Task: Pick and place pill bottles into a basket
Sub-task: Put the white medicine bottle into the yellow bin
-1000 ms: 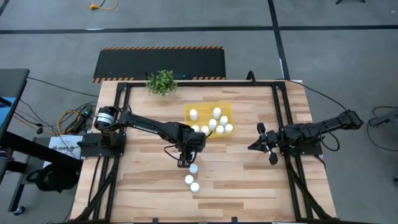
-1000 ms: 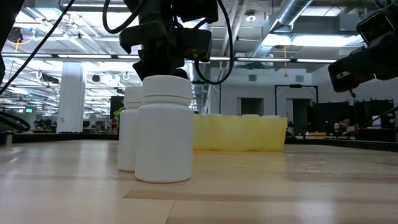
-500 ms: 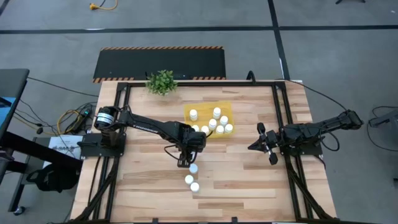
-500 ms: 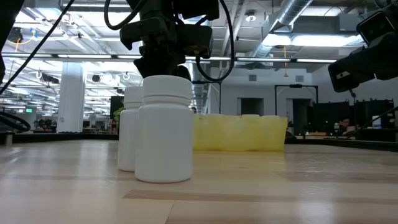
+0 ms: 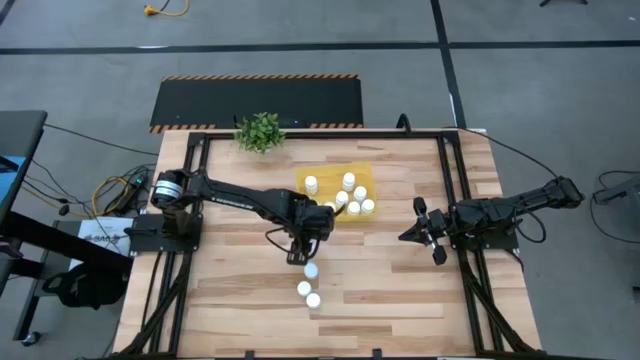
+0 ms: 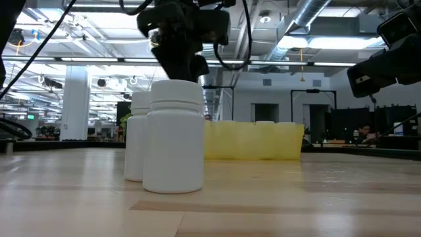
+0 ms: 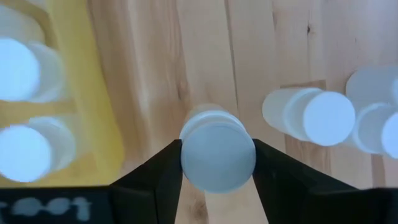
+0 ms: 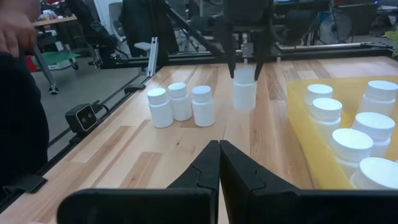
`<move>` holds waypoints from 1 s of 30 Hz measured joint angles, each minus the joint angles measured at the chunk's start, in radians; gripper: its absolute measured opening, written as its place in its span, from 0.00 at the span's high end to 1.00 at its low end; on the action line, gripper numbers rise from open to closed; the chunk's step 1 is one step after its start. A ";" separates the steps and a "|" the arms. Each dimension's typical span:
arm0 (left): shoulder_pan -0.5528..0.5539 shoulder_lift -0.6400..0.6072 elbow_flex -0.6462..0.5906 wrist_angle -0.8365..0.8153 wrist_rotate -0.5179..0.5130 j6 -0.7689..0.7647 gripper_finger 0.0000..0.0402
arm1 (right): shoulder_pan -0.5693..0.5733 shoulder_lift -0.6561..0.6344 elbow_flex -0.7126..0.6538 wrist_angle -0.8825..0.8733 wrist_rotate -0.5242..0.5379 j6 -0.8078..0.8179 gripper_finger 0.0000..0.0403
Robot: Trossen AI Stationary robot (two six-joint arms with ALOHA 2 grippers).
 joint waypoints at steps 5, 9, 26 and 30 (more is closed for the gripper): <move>0.016 0.000 0.063 -0.048 -0.002 0.016 0.59 | 0.000 0.000 0.000 0.000 0.000 0.000 1.00; 0.028 0.000 0.106 -0.071 -0.025 0.034 0.59 | 0.000 0.000 0.000 0.000 0.000 0.000 1.00; 0.104 0.000 0.309 -0.145 -0.070 0.084 0.59 | 0.000 0.000 0.000 0.000 0.000 0.000 1.00; 0.138 0.000 0.328 -0.152 -0.077 0.097 0.59 | 0.000 0.000 0.000 0.000 0.000 0.000 1.00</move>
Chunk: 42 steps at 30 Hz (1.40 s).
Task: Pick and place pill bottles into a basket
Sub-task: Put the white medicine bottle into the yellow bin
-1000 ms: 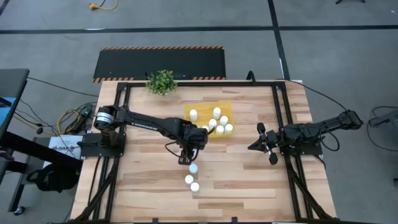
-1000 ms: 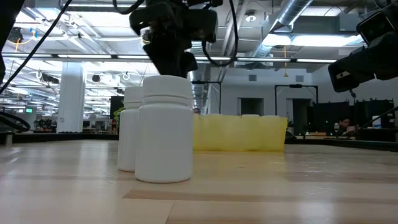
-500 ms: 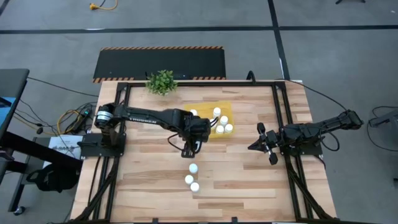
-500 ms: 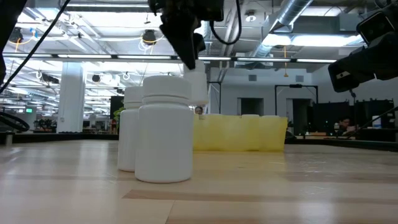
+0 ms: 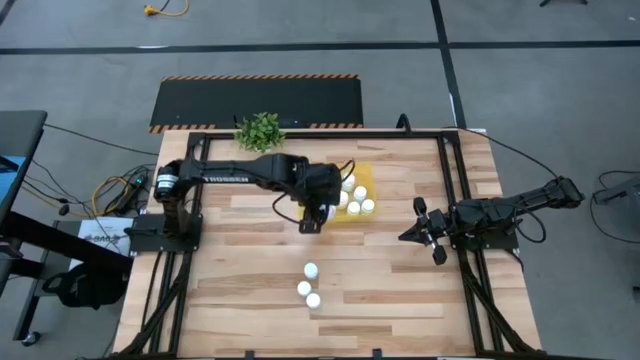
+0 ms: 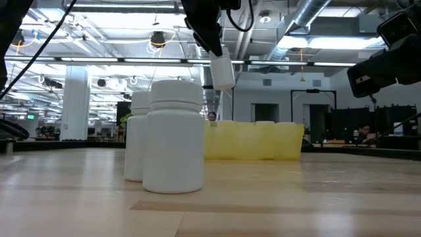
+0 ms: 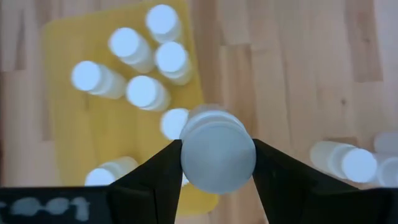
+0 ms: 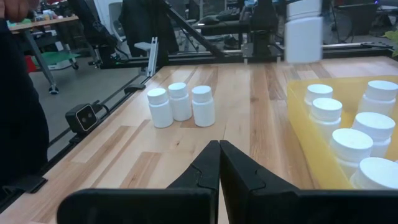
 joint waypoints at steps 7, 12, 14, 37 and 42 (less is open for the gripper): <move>0.067 0.000 0.002 0.027 -0.003 0.037 0.59 | 0.000 0.000 0.000 0.000 0.000 0.000 1.00; 0.118 0.000 0.002 0.043 -0.003 0.063 0.59 | 0.000 0.000 0.000 0.000 0.000 0.000 1.00; 0.137 0.003 0.002 0.049 -0.003 0.068 0.59 | 0.000 0.000 0.000 0.000 0.000 0.000 1.00; 0.262 0.007 -0.139 0.184 0.061 0.116 0.59 | 0.000 0.000 0.000 0.000 0.000 0.000 1.00; 0.265 0.007 -0.190 0.237 0.067 0.117 0.59 | 0.000 0.000 0.000 0.000 0.000 0.000 1.00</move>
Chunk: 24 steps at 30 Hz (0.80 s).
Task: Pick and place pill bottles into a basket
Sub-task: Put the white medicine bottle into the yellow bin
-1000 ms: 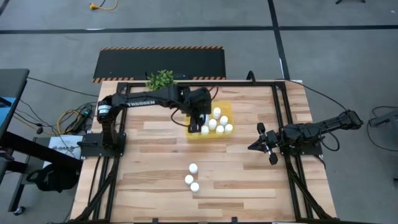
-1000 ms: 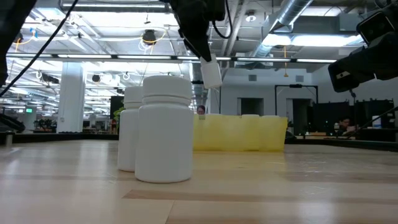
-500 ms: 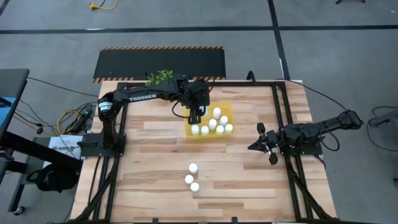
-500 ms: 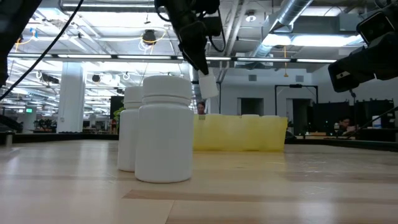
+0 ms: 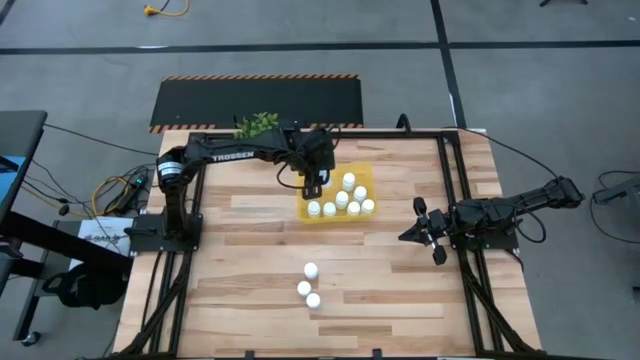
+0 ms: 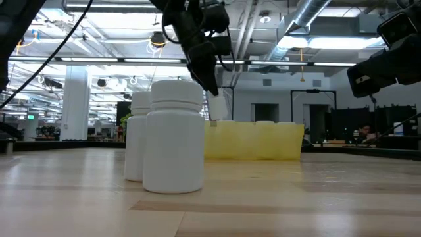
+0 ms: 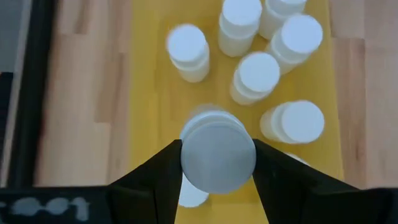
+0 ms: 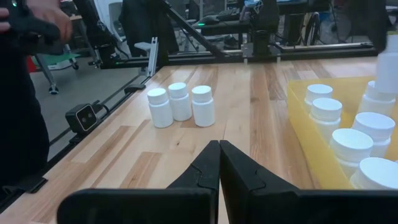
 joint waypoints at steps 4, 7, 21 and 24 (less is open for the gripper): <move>0.001 0.000 -0.030 0.013 0.023 0.000 0.59 | 0.000 0.000 0.000 0.000 0.000 0.000 1.00; 0.001 0.000 -0.049 0.023 0.027 0.000 0.59 | 0.000 0.000 0.000 0.000 0.000 0.000 1.00; 0.001 0.000 -0.160 0.100 0.065 -0.010 0.59 | 0.000 0.000 0.000 0.000 0.000 0.000 1.00; -0.001 0.000 -0.179 0.111 0.070 -0.013 0.59 | 0.000 0.000 0.000 0.000 0.000 0.000 1.00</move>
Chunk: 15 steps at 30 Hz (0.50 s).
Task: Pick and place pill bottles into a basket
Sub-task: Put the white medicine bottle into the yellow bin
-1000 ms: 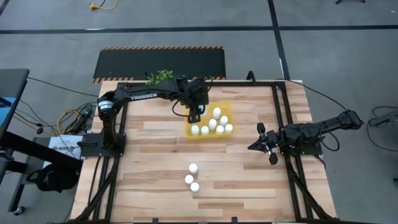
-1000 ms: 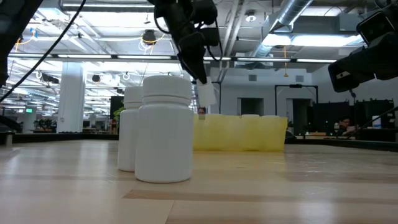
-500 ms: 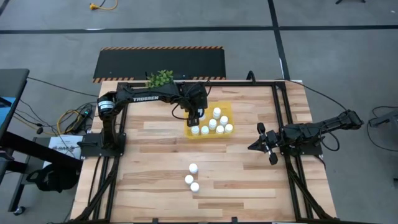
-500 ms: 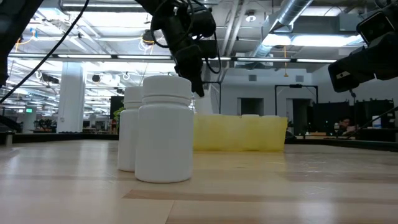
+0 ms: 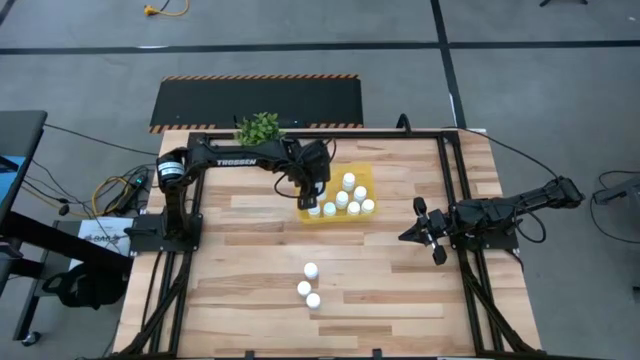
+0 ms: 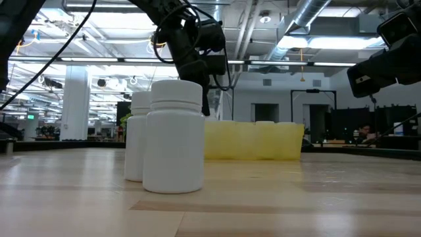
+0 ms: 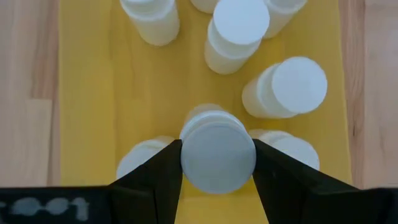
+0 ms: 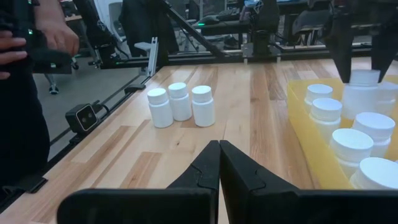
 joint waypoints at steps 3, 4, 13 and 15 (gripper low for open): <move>-0.004 0.000 0.000 0.003 -0.003 0.001 0.59 | 0.000 0.000 0.000 0.000 0.000 0.000 1.00; -0.004 0.000 0.000 0.004 -0.003 0.001 0.59 | 0.000 0.000 0.000 0.000 0.000 0.000 1.00; -0.008 0.000 0.000 -0.007 -0.005 0.013 0.59 | 0.000 0.000 0.000 0.000 0.000 0.000 1.00; -0.009 0.000 0.000 -0.008 -0.005 0.016 0.59 | 0.000 0.000 0.000 0.000 0.000 0.000 1.00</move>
